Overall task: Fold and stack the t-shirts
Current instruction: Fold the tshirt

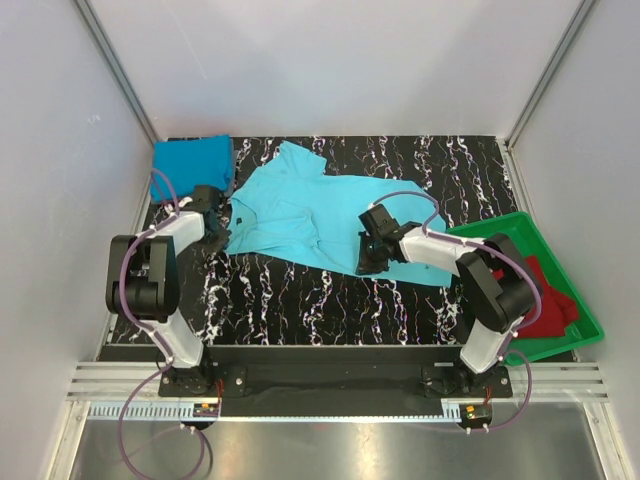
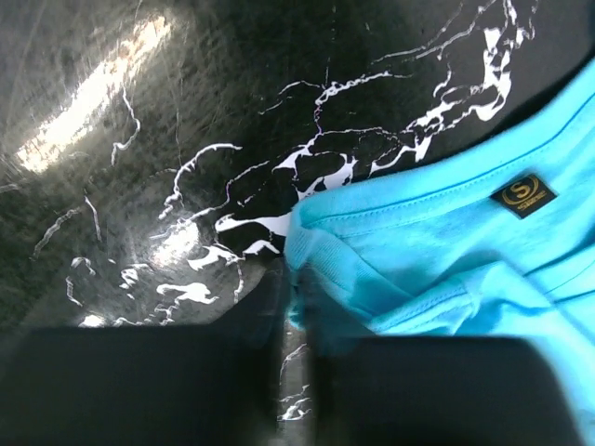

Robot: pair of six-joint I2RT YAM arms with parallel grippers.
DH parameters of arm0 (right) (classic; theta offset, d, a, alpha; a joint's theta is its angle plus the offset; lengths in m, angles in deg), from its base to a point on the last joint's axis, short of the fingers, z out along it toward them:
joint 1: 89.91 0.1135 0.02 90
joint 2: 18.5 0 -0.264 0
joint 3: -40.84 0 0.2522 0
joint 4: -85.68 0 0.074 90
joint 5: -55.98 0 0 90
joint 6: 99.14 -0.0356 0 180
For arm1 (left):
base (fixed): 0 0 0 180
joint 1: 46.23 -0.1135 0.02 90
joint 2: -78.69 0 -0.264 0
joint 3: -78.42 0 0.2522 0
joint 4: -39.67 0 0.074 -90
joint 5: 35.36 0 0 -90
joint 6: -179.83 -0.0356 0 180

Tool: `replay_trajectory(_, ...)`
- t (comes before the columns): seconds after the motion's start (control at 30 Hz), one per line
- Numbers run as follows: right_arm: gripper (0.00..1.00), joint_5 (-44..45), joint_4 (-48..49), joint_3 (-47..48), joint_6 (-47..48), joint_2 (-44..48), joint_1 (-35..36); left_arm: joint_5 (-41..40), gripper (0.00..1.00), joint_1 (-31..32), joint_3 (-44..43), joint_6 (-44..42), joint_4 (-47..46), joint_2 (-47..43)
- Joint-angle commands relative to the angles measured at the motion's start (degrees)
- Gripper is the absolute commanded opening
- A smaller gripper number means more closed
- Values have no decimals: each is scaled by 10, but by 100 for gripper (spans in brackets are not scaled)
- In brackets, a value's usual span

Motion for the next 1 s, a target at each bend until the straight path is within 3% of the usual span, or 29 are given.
replay_trajectory(0.0,15,5,5,-12,14,35,-2,-32,0,2,-10,-36,1,-7)
replay_trajectory(0.27,15,7,5,-52,12,46,-2,-161,0,1,2,-97,73,-89)
replay_trajectory(0.4,15,5,5,-69,14,64,-2,-163,0,1,27,-114,77,-109)
replay_trajectory(0.63,15,-10,4,-91,14,106,-2,-156,0,-1,45,-118,112,-70)
replay_trajectory(0.77,17,-30,1,-67,13,118,-2,-152,25,-4,42,-114,119,-66)
replay_trajectory(0.9,21,-44,2,-10,13,117,-2,-167,37,-7,4,-132,138,-87)
replay_trajectory(0.97,24,-40,-1,37,16,105,-3,-183,38,-7,-34,-151,145,-105)
